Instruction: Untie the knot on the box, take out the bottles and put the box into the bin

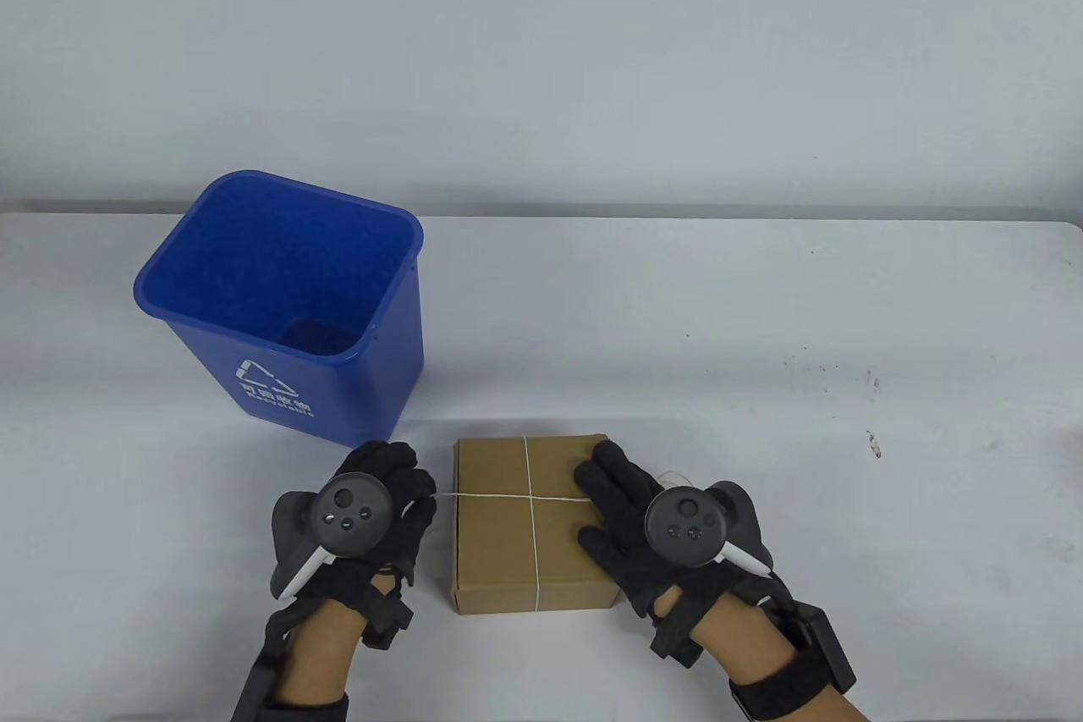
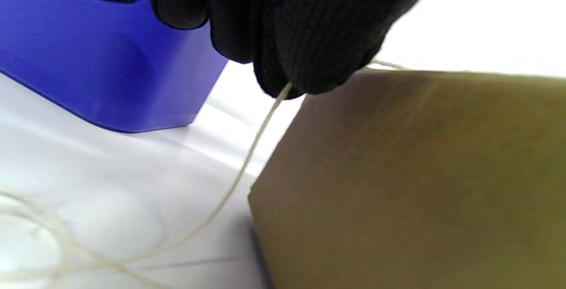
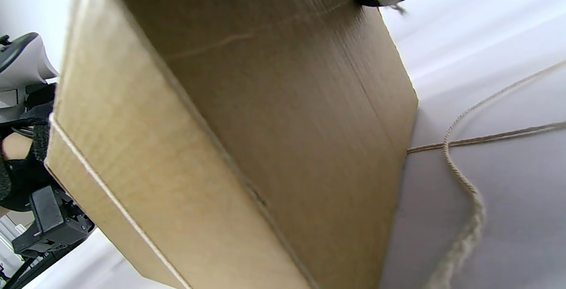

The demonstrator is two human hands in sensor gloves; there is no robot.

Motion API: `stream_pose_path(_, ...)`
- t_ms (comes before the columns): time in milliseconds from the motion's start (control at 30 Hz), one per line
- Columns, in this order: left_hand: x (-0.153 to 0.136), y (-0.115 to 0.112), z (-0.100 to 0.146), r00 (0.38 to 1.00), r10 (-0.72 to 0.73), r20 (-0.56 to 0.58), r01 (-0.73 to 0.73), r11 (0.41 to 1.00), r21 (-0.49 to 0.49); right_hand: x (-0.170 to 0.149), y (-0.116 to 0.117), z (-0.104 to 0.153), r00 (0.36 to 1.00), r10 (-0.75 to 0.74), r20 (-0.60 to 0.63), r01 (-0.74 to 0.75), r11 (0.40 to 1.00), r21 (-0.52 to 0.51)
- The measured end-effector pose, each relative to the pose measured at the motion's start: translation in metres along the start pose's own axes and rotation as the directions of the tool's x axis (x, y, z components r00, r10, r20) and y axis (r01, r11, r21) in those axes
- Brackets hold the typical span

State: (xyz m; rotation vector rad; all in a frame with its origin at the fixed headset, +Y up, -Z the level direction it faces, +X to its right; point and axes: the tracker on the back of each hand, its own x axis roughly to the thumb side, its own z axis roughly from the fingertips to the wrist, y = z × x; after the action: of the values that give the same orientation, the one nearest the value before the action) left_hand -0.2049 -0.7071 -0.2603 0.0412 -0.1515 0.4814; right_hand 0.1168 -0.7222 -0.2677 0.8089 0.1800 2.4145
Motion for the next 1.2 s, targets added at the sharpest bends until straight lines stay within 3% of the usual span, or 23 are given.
stream_pose_path(400, -0.033, 0.017, 0.001, 0.981, -0.086, -0.172, 0.090, 0.996, 0.017, 0.000, 0.000, 0.000, 1.000, 0.000, 0.000, 0.000, 1.000, 0.000)
stream_pose_path(800, -0.070, 0.017, 0.001, 0.921, -0.068, -0.384, 0.041, 0.996, -0.077, 0.000, 0.000, 0.000, 1.000, 0.000, 0.000, 0.000, 1.000, 0.000)
stream_pose_path(1200, -0.094, 0.022, 0.008, 0.811, -0.081, -0.580, 0.057, 0.997, -0.060, 0.000, 0.000, 0.000, 1.000, 0.000, 0.000, 0.000, 1.000, 0.000)
